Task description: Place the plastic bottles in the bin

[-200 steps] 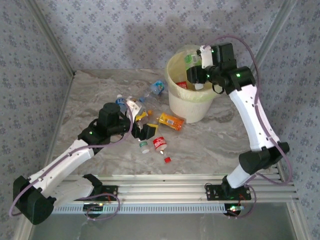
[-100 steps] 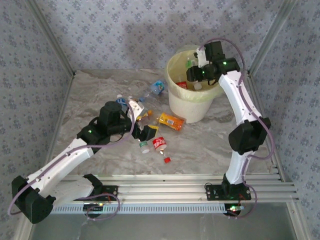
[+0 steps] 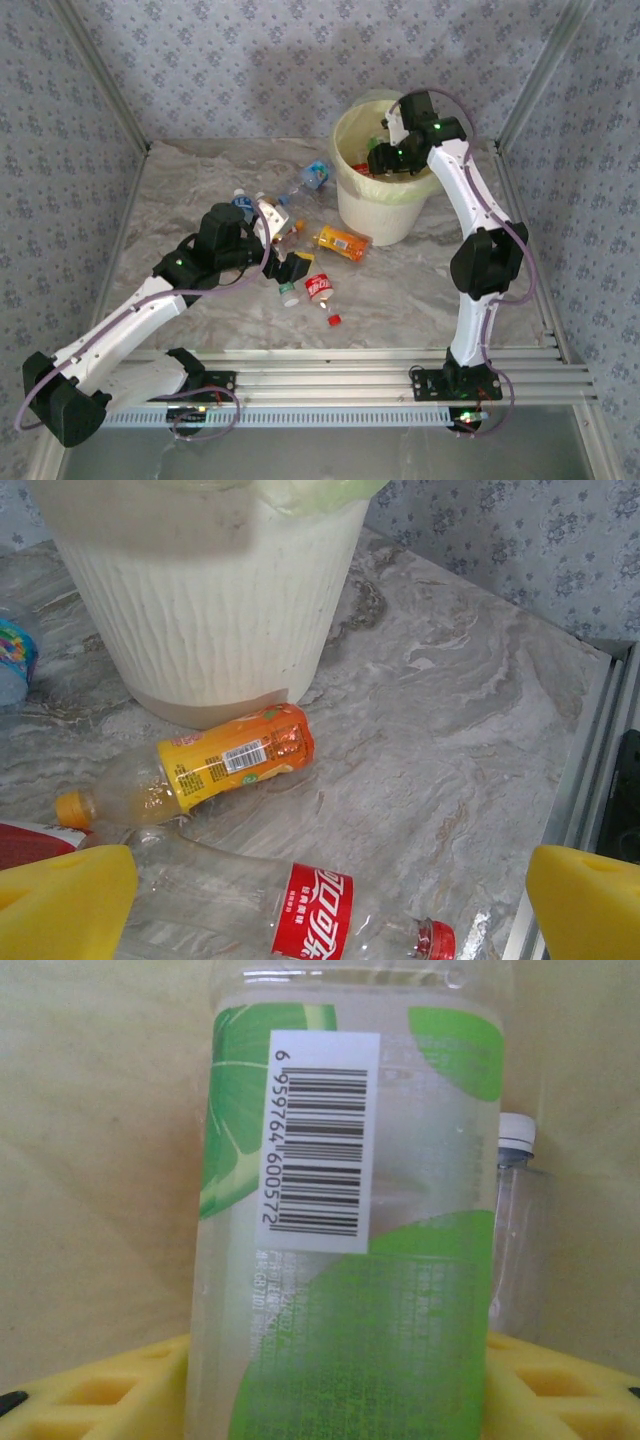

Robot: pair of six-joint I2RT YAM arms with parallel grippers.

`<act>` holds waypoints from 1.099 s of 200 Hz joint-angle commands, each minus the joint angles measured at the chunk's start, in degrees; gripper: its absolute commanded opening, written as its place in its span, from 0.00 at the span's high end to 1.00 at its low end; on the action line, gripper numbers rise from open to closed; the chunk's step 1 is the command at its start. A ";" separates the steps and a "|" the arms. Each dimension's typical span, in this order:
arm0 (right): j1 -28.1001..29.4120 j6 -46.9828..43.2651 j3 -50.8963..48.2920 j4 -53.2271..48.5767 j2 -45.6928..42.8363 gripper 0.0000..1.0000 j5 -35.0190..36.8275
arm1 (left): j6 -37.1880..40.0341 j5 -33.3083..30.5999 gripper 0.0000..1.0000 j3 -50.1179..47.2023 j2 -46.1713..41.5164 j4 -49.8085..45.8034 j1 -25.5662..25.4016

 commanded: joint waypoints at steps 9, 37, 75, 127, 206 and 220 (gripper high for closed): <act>-0.16 -0.96 1.56 -1.67 0.59 0.32 -0.43 | 1.15 -1.14 0.00 2.44 -1.05 -1.11 -0.25; -0.15 -0.87 2.12 -1.51 -0.02 0.26 0.09 | 1.53 -2.02 0.00 2.71 -0.97 -1.70 -0.25; -0.27 -0.31 3.31 -1.49 -1.88 0.23 0.31 | 2.04 -2.30 0.00 2.71 -1.22 -1.85 -0.09; 0.42 0.54 3.13 -0.45 -7.54 0.21 3.12 | 3.39 -3.94 0.00 3.06 -2.11 -3.16 -0.11; 6.14 1.17 -4.17 2.06 -22.08 0.20 3.56 | 6.43 -6.52 0.00 6.05 -7.27 -10.79 -0.19; 7.85 2.28 -6.26 3.06 -24.80 0.22 2.44 | 6.11 -6.39 0.00 7.04 -8.12 -14.29 -0.21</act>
